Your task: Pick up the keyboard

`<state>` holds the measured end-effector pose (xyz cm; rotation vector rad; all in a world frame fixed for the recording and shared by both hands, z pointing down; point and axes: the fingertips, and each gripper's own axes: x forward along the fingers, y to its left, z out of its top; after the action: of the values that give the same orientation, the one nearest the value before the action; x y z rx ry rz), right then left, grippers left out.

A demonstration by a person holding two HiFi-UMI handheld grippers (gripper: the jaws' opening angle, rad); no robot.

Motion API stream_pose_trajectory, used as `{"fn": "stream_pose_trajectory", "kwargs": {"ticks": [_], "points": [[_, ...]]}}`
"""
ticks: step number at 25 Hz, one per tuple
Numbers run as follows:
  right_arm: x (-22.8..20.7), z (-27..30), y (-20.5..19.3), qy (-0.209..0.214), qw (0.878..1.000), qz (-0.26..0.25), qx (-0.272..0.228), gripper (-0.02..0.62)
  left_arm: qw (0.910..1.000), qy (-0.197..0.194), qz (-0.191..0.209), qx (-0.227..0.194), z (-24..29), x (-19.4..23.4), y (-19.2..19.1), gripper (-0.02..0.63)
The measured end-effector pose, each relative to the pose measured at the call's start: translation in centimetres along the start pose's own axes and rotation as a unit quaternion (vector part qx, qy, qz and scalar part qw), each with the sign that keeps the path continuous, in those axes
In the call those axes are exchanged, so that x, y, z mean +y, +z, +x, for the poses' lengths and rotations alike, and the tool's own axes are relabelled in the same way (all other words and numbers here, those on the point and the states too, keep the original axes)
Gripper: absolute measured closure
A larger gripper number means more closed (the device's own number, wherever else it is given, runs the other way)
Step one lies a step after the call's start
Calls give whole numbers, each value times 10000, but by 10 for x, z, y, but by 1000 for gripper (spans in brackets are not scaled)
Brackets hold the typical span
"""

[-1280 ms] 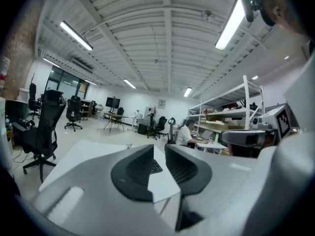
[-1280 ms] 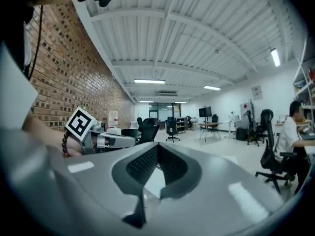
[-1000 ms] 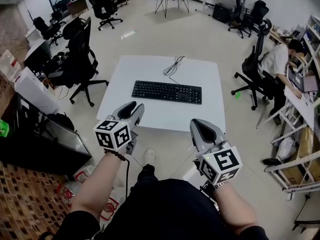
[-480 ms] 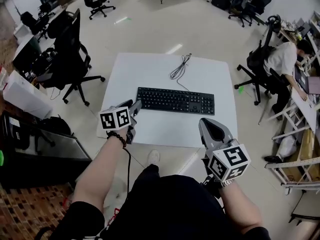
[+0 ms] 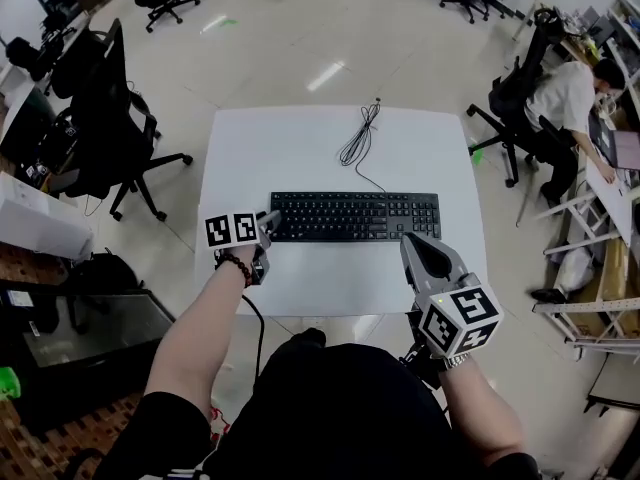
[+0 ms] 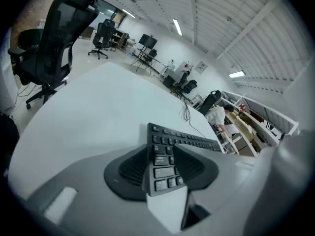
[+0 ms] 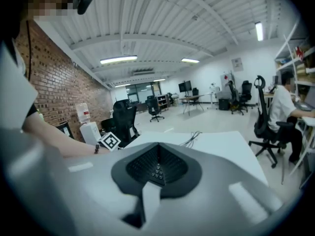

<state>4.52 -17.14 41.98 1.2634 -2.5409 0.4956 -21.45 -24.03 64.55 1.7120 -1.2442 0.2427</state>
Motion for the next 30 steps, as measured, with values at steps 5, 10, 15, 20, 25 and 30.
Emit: {"fn": "stream_pose_trajectory", "kwargs": {"ticks": [5, 10, 15, 20, 25, 30], "points": [[-16, 14, -4, -210, 9995, 205, 103, 592, 9990, -155, -203, 375, 15, 10, -8, 449], [-28, 20, -14, -340, 9984, 414, 190, 593, 9974, -336, -366, 524, 21, 8, -13, 469], [-38, 27, -33, -383, 9955, 809, 323, 592, 9969, -340, -379, 591, 12, 6, -14, 495], [-57, 36, -59, -435, 9832, 1712, 459, 592, 9970, -580, -339, 387, -17, -18, 4, 515], [-79, 43, -104, -443, 9454, 3176, 582, 504, 9962, -815, -202, 238, -45, -52, 21, 528], [-94, 51, -156, -499, 8962, 4353, 693, 417, 9961, -859, -75, 207, -56, -72, 32, 531]]}}
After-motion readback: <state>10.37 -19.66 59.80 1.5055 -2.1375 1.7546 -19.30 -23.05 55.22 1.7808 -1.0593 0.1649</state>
